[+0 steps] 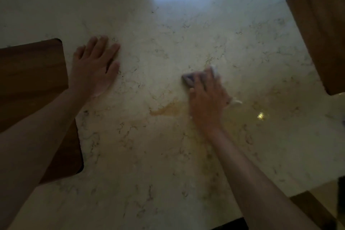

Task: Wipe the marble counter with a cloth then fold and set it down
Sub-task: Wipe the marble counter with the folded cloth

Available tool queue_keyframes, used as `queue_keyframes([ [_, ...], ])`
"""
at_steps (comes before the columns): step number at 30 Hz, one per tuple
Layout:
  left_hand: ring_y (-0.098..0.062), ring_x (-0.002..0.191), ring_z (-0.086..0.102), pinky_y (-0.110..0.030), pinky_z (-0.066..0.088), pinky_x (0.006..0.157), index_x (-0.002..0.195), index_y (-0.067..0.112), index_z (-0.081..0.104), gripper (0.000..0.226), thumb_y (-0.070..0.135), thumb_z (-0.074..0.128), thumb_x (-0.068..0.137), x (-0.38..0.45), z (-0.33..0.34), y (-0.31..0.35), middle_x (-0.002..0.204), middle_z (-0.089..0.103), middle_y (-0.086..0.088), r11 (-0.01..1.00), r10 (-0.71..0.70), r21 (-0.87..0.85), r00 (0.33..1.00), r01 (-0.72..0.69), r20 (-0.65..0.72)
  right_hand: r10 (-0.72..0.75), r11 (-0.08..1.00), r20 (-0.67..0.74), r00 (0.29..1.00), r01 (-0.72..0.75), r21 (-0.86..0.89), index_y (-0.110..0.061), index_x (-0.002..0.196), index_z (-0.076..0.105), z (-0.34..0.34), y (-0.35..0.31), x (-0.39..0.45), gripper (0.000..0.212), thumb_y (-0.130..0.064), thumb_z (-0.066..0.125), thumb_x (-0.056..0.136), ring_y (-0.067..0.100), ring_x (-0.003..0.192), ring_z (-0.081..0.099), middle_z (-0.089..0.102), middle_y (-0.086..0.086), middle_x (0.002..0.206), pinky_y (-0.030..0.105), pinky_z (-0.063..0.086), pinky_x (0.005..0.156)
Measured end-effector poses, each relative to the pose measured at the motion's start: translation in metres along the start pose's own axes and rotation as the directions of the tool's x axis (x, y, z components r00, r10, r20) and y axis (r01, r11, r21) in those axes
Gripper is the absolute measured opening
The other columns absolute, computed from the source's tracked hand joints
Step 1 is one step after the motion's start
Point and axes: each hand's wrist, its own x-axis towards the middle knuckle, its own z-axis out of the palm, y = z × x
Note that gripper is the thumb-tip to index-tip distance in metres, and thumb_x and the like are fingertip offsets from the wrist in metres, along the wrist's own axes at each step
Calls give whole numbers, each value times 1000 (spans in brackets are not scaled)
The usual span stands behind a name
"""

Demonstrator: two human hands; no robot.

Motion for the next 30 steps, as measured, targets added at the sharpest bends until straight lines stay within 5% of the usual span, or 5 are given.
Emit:
queue_keyframes([
  [4, -28, 152, 15, -51, 15, 118, 153, 33, 26, 54, 49, 26, 101, -3, 1, -5, 166, 20, -6, 999, 24, -20, 999, -25, -29, -566, 818, 194, 802, 574, 13, -25, 148, 48, 13, -55, -44, 48, -33, 49, 100, 33, 151, 25, 30, 7, 164, 46, 31, 109],
  [11, -30, 150, 21, -54, 19, 115, 151, 31, 31, 53, 49, 27, 100, -3, 1, -7, 163, 27, -7, 999, 43, -22, 996, -45, -75, 38, 986, 40, 998, -31, -161, -25, 153, 39, -6, 21, -6, 56, -43, 25, 102, 37, 151, 24, 26, 8, 166, 51, 27, 114],
  [15, -30, 150, 23, -53, 19, 116, 149, 28, 37, 55, 47, 33, 98, 1, 2, -11, 162, 29, -8, 995, 57, -85, 998, -60, -39, -155, 986, 61, 986, 159, -49, -26, 147, 49, 18, -52, 26, 48, -40, 39, 102, 39, 149, 30, 34, 6, 163, 54, 29, 112],
  [22, -33, 152, 19, -49, 11, 121, 146, 15, 41, 50, 26, 39, 98, -45, -17, -46, 162, 28, -14, 986, -31, -164, 998, 20, -60, -882, 433, 238, 407, 899, 68, -29, 149, 48, 26, -81, -10, 43, -36, 40, 107, 32, 150, 30, 34, 4, 163, 48, 35, 109],
  [30, -24, 154, 12, -44, 10, 122, 155, 30, 27, 53, 44, 25, 105, -77, 2, -43, 166, 19, -2, 995, 34, -89, 999, -34, 0, -662, 742, 157, 733, 670, 0, -31, 143, 54, 35, -115, 19, 46, -42, 43, 99, 40, 143, 41, 44, 5, 157, 53, 36, 106],
])
